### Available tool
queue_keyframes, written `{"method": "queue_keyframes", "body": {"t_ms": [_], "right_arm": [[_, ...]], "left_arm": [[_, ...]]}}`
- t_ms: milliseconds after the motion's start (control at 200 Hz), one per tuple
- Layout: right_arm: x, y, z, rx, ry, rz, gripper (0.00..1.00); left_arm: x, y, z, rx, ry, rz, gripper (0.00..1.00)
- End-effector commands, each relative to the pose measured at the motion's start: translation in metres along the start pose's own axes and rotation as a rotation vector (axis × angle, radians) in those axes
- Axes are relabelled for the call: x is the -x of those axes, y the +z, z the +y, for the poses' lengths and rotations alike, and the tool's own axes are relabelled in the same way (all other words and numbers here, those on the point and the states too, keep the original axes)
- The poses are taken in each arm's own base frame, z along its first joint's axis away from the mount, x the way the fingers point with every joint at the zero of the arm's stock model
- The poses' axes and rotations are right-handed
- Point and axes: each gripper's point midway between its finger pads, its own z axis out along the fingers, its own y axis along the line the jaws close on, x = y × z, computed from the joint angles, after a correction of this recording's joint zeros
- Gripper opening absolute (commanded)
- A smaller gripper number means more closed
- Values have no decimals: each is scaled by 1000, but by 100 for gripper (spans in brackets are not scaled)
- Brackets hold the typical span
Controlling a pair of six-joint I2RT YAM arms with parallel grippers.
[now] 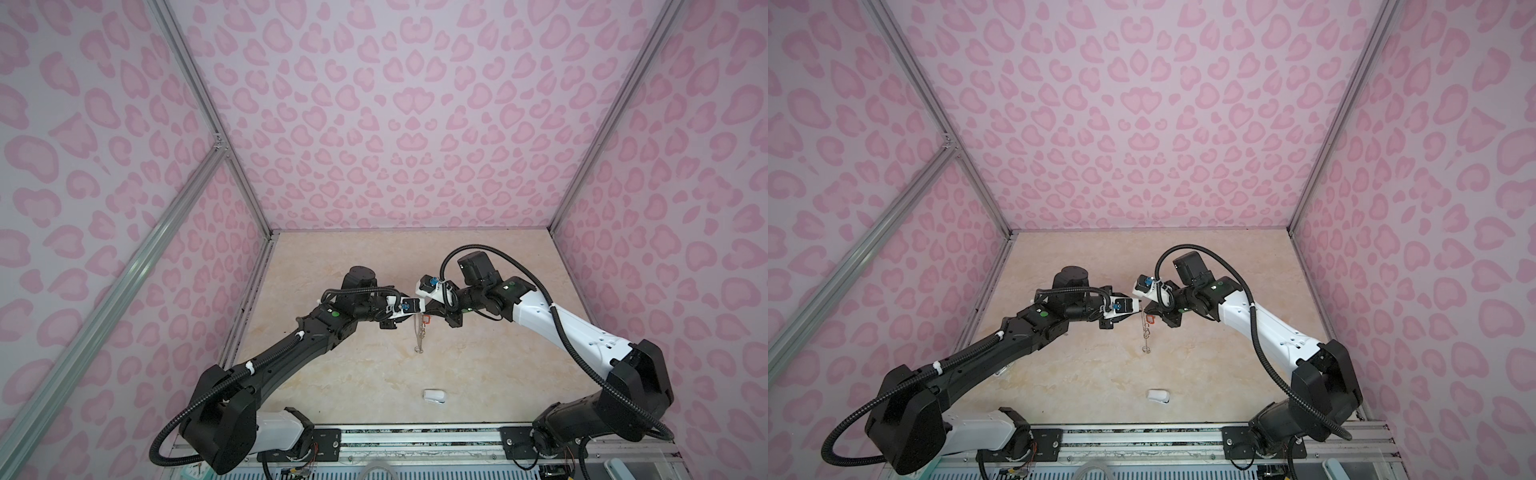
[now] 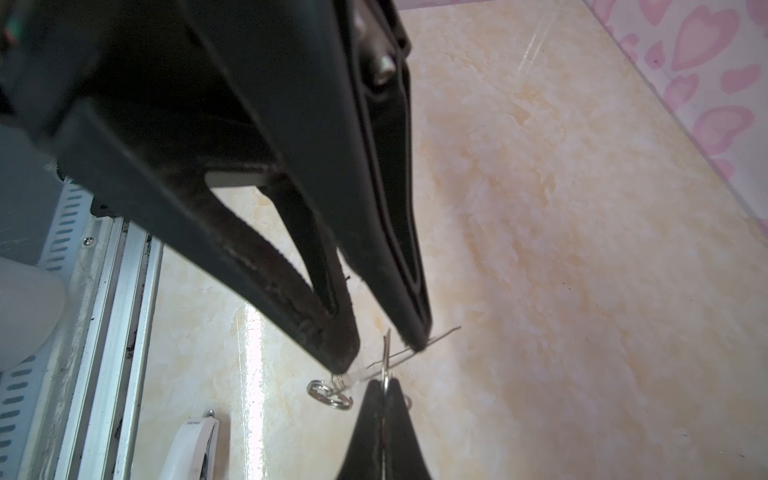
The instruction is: Put the keys on the keyring
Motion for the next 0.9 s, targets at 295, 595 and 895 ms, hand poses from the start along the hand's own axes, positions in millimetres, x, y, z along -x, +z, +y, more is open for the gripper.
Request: {"method": "queue_keyframes", "body": {"t_ms": [295,595,895], "right_arm": [[5,-1,6,1,-46,4,0],[4,2,13,-14,-144,34,0],[6,-4,-5,-133,-125,-13,17]], "left_arm": [[-2,3,3,-8,-12,21,20],[-3,5,-3,-44,-25,13,15],[2,3,6,-8,-73,-12,3]]}}
